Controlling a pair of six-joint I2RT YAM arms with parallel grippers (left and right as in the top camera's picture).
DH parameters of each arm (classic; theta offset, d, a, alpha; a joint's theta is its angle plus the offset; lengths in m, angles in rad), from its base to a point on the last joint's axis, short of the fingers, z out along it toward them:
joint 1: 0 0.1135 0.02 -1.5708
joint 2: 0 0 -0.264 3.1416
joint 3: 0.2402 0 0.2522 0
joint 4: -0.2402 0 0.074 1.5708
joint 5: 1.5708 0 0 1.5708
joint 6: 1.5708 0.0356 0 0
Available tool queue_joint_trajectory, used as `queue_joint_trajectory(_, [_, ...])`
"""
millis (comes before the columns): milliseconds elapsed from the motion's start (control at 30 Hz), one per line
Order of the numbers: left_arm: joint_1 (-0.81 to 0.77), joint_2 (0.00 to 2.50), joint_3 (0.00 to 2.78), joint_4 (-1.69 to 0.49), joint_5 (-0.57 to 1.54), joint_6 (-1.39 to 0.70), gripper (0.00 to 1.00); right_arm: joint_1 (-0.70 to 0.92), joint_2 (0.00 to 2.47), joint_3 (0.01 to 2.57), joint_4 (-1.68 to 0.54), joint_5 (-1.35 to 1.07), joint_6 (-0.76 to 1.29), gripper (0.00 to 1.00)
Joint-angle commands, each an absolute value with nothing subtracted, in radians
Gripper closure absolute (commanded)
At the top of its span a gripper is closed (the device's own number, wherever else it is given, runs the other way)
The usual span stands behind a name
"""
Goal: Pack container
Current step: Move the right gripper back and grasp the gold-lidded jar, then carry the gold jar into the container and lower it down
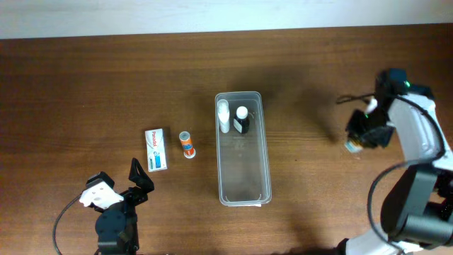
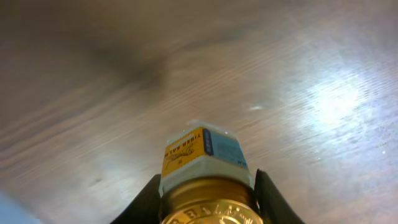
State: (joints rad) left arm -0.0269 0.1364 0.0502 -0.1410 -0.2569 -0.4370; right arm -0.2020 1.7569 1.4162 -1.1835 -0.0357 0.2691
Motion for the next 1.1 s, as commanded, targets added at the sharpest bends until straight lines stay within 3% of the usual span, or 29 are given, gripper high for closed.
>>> queue_joint_trajectory(0, [-0.028,0.131,0.044,-0.139,-0.247,-0.424,0.01,-0.070,1.686,1.530,-1.228,-0.060,0.273,0.76])
queue_joint_trajectory(300, [-0.028,0.131,0.044,-0.139,-0.247,-0.424,0.01,0.310,1.678,1.652,-1.272,-0.060,0.316,0.76])
queue_joint_trajectory(600, [-0.028,0.131,0.044,-0.139,-0.247,-0.424,0.01,0.623,1.695,1.639,-1.161,0.043,0.362,0.75])
queue_joint_trajectory(1067, [-0.028,0.131,0.044,-0.139,-0.247,-0.424,0.01,0.662,1.859,1.547,-1.012,0.080,0.402,0.75])
